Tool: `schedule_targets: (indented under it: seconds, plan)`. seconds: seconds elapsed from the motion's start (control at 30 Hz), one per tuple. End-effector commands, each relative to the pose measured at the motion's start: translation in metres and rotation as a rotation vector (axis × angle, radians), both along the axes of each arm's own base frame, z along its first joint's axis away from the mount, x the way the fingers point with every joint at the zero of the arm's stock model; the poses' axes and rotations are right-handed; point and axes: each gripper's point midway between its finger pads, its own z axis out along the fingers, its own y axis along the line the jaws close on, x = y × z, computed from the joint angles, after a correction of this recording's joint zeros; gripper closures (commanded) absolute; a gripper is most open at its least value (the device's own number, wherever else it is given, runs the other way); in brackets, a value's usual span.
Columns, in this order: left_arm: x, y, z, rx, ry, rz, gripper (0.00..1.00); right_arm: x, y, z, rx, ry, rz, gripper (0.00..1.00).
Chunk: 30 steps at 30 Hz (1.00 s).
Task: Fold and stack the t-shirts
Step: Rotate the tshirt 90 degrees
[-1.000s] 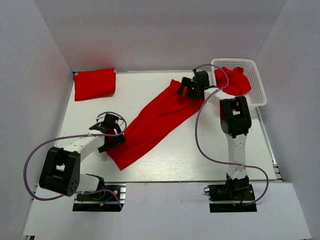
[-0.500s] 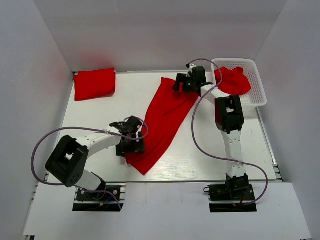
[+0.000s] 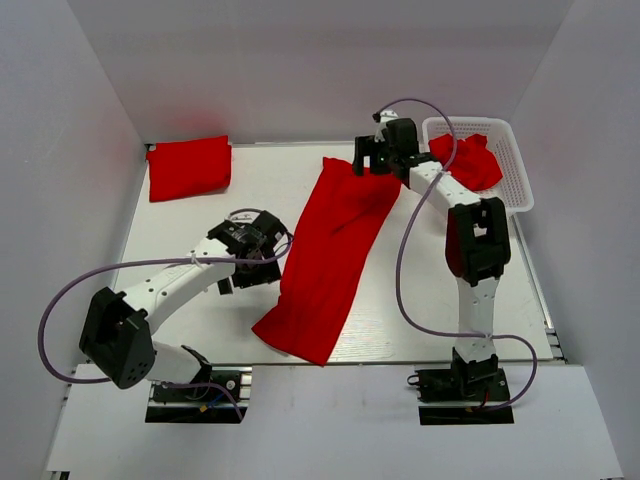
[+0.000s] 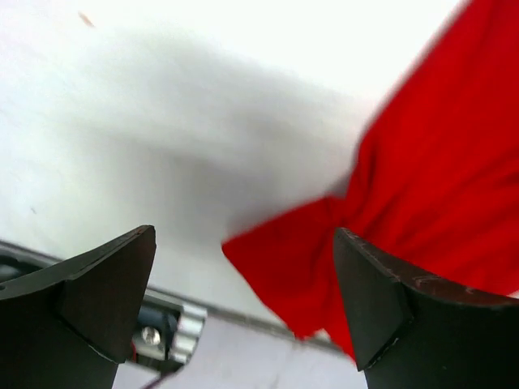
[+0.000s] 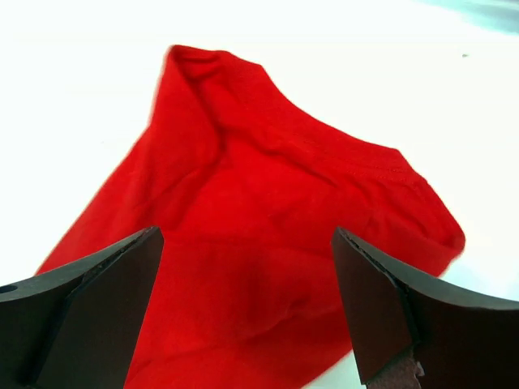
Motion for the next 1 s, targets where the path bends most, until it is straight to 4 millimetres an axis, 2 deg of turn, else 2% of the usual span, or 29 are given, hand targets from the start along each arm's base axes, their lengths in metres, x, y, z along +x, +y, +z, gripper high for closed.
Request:
schedule_targets:
  seconds: [0.0,0.07,0.1,0.13,0.17,0.2,0.23,0.27,0.3,0.33,0.43,0.53,0.57,0.63,0.67,0.7,0.73,0.77,0.83,0.9,0.93,0.97]
  plan:
    - [0.042,0.015,0.025,0.069,-0.22,0.073,0.0,-0.032,0.012,0.01,-0.116,0.015,0.015,0.1]
    - [0.063,0.012,0.03,0.095,-0.266,0.047,0.0,-0.039,0.01,0.002,-0.146,0.054,-0.036,0.1]
    - [0.079,0.006,0.036,0.111,-0.3,0.034,0.0,-0.053,0.016,-0.01,-0.177,0.102,-0.032,0.1]
    - [0.086,0.002,0.045,0.101,-0.324,0.018,0.0,-0.058,0.022,-0.011,-0.172,0.114,-0.028,0.1]
    - [0.094,-0.003,0.041,0.117,-0.315,-0.006,0.0,-0.062,0.022,-0.018,-0.17,0.138,-0.053,0.1]
    - [0.109,-0.013,0.051,0.096,-0.36,-0.025,0.0,-0.069,0.029,-0.027,-0.181,0.164,-0.045,0.1]
    - [0.117,-0.014,0.052,0.111,-0.362,-0.07,0.0,-0.073,0.029,-0.034,-0.183,0.194,-0.062,0.1]
    - [0.123,-0.019,0.047,0.086,-0.355,-0.097,0.0,-0.074,0.029,-0.033,-0.184,0.21,-0.081,0.1]
    - [0.131,-0.025,0.04,0.075,-0.347,-0.131,0.0,-0.075,0.032,-0.042,-0.165,0.25,-0.107,0.1]
    - [0.142,-0.039,0.04,0.015,-0.372,-0.166,0.0,-0.082,0.031,-0.058,-0.184,0.302,-0.108,0.1]
    - [0.156,-0.047,0.031,-0.005,-0.37,-0.242,0.0,-0.081,0.035,-0.073,-0.186,0.354,-0.106,0.1]
    - [0.162,-0.046,0.029,-0.001,-0.376,-0.256,0.0,-0.083,0.032,-0.091,-0.198,0.409,-0.115,0.1]
    - [0.163,-0.038,0.026,0.013,-0.369,-0.24,0.0,-0.084,0.031,-0.102,-0.212,0.423,-0.108,0.1]
    - [0.166,-0.035,0.03,0.013,-0.385,-0.235,0.0,-0.076,0.029,-0.109,-0.231,0.414,-0.107,0.1]
    - [0.168,-0.031,0.035,0.007,-0.401,-0.238,0.0,-0.075,0.026,-0.119,-0.251,0.423,-0.1,0.1]
    - [0.168,-0.028,0.039,0.005,-0.411,-0.254,0.0,-0.068,0.029,-0.116,-0.245,0.406,-0.097,0.1]
    - [0.168,-0.032,0.043,-0.015,-0.423,-0.271,0.0,-0.066,0.03,-0.13,-0.254,0.423,-0.085,0.1]
    - [0.171,-0.032,0.046,-0.03,-0.442,-0.276,0.0,-0.057,0.028,-0.134,-0.252,0.418,-0.092,0.1]
    - [0.173,-0.035,0.054,-0.06,-0.467,-0.328,0.0,-0.045,0.037,-0.139,-0.235,0.397,-0.044,0.1]
    - [0.174,-0.045,0.054,-0.102,-0.48,-0.371,0.0,-0.022,0.037,-0.137,-0.218,0.344,-0.048,0.1]
    - [0.175,-0.044,0.054,-0.114,-0.476,-0.371,0.0,-0.014,0.038,-0.134,-0.206,0.321,-0.049,0.1]
    - [0.174,-0.047,0.046,-0.118,-0.454,-0.391,0.0,0.002,0.039,-0.129,-0.175,0.272,-0.055,0.1]
